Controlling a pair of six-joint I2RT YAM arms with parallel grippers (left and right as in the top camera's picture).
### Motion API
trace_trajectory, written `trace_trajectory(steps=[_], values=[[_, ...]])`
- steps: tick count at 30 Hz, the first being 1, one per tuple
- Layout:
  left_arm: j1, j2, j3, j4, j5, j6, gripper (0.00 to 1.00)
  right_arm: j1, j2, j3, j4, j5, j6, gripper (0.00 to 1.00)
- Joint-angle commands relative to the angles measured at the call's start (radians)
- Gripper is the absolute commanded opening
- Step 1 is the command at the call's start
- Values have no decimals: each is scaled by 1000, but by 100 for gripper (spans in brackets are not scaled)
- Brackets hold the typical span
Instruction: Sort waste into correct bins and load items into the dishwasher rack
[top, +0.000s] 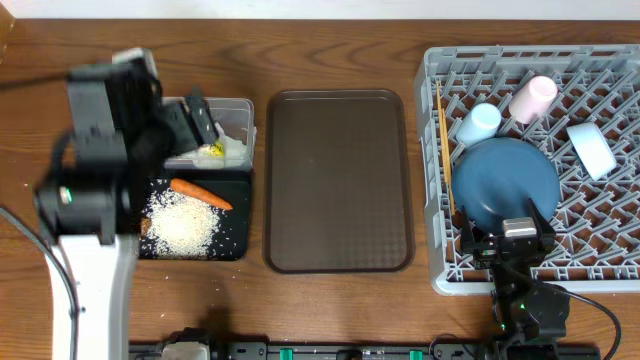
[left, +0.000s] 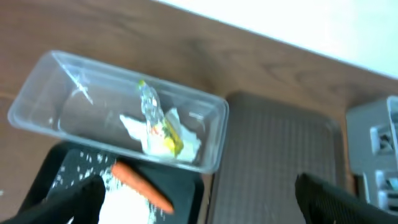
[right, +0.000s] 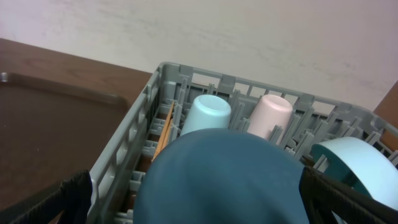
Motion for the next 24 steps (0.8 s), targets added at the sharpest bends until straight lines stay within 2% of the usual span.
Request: trace_trajectory(steps=[1, 8, 17, 21, 24], values=[[3, -72, -187, 92, -30, 17, 98, -8, -6, -2, -4, -4, -13, 99], [5, -188, -542, 341, -30, 17, 98, -7, -6, -1, -5, -4, -13, 99], [33, -353, -987, 756, -28, 2, 98, -8, -4, -1, -5, -4, -13, 99], [34, -440, -1154, 934, -28, -2, 98, -8, -4, -1, -5, -4, -13, 99], [34, -491, -1235, 1001, -27, -3, 98, -8, -4, -1, -5, -4, -13, 99]])
